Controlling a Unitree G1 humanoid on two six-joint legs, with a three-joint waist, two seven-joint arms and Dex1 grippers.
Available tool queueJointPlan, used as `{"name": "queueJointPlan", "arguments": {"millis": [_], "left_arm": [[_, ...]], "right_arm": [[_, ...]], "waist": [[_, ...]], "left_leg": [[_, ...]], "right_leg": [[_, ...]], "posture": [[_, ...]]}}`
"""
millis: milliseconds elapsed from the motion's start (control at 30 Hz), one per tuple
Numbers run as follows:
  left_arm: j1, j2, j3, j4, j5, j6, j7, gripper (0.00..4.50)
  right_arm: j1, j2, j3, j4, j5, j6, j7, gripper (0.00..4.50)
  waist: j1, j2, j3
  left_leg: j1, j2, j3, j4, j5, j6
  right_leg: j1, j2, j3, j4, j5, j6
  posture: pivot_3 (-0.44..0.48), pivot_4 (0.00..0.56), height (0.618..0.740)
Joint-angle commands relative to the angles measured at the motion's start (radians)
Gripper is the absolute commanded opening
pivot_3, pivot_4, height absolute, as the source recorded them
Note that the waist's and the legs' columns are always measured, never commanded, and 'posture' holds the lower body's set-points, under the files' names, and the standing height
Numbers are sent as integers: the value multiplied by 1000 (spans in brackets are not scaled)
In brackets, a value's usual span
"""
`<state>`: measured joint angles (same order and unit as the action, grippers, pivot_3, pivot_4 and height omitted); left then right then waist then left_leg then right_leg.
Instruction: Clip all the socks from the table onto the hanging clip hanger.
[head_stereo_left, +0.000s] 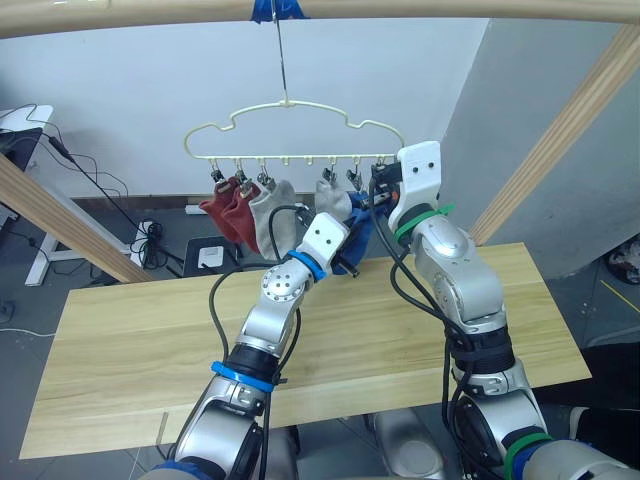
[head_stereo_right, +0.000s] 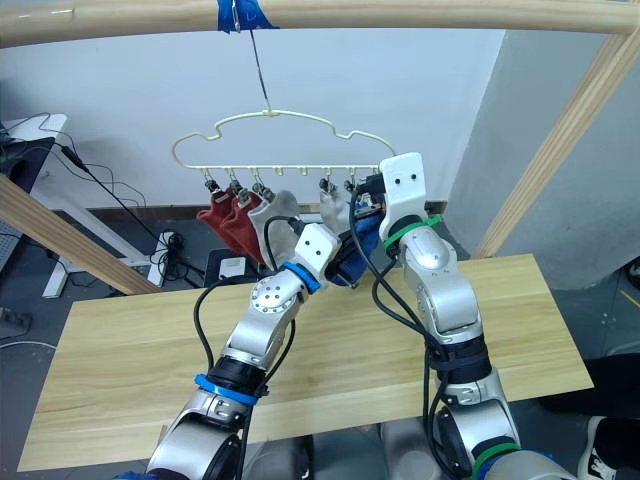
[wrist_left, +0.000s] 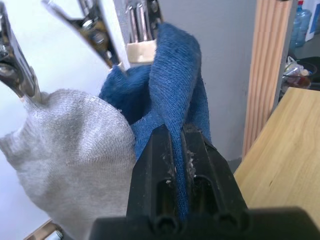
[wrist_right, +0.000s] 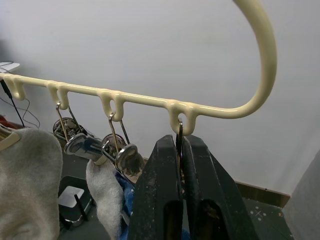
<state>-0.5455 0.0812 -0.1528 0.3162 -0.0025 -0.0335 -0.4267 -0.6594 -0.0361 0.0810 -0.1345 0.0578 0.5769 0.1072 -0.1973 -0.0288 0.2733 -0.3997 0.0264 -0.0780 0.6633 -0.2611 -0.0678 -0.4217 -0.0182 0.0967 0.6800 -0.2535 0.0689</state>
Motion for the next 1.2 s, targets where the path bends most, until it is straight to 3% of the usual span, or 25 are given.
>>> {"name": "queueJointPlan", "arguments": {"millis": [33, 300, 1200], "left_arm": [[-25, -9, 10, -14, -16, 8, 2, 27], [-19, -3, -17, -20, -11, 86, -47, 27], [-73, -40, 40, -37, -72, 145, 10, 27]], "right_arm": [[-28, 2, 1, -40, -5, -13, -3, 0], [-31, 4, -1, -40, -4, -17, -5, 0], [-26, 0, 9, -39, -7, 2, 0, 0]], "waist": [[0, 0, 0], [0, 0, 0], [-1, 0, 0]], "left_leg": [[0, 0, 0, 0, 0, 0], [0, 0, 0, 0, 0, 0], [0, 0, 0, 0, 0, 0]], "right_leg": [[0, 0, 0, 0, 0, 0], [0, 0, 0, 0, 0, 0], [0, 0, 0, 0, 0, 0]], "posture": [[-223, 200, 740], [-224, 196, 740], [-224, 193, 740]]}}
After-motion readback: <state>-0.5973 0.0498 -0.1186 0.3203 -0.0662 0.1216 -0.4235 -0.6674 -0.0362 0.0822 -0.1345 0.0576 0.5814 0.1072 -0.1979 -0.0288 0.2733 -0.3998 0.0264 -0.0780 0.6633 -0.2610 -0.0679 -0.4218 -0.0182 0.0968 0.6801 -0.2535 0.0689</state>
